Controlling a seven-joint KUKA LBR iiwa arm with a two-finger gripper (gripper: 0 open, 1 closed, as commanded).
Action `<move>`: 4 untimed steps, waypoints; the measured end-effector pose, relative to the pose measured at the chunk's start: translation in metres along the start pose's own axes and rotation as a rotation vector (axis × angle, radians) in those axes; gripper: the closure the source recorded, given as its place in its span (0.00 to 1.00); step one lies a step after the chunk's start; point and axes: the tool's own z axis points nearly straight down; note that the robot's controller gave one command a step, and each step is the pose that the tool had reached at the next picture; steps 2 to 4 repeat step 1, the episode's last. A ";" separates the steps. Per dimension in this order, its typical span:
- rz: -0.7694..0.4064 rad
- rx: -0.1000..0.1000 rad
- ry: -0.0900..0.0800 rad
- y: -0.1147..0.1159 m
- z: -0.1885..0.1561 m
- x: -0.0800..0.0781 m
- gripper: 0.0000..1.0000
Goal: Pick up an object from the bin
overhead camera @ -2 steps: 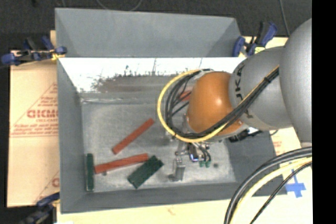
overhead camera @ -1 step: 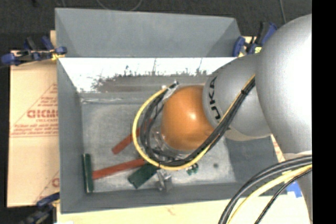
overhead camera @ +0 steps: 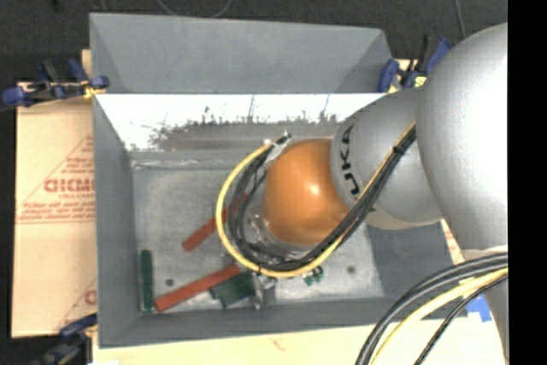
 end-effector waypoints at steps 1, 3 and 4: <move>0.009 0.000 0.002 0.008 -0.156 0.005 1.00; 0.009 0.000 0.002 0.008 -0.156 0.005 1.00; 0.009 0.000 0.002 0.008 -0.156 0.005 1.00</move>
Offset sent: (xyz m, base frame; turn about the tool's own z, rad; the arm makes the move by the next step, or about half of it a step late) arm -0.0120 0.0049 0.1509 0.0093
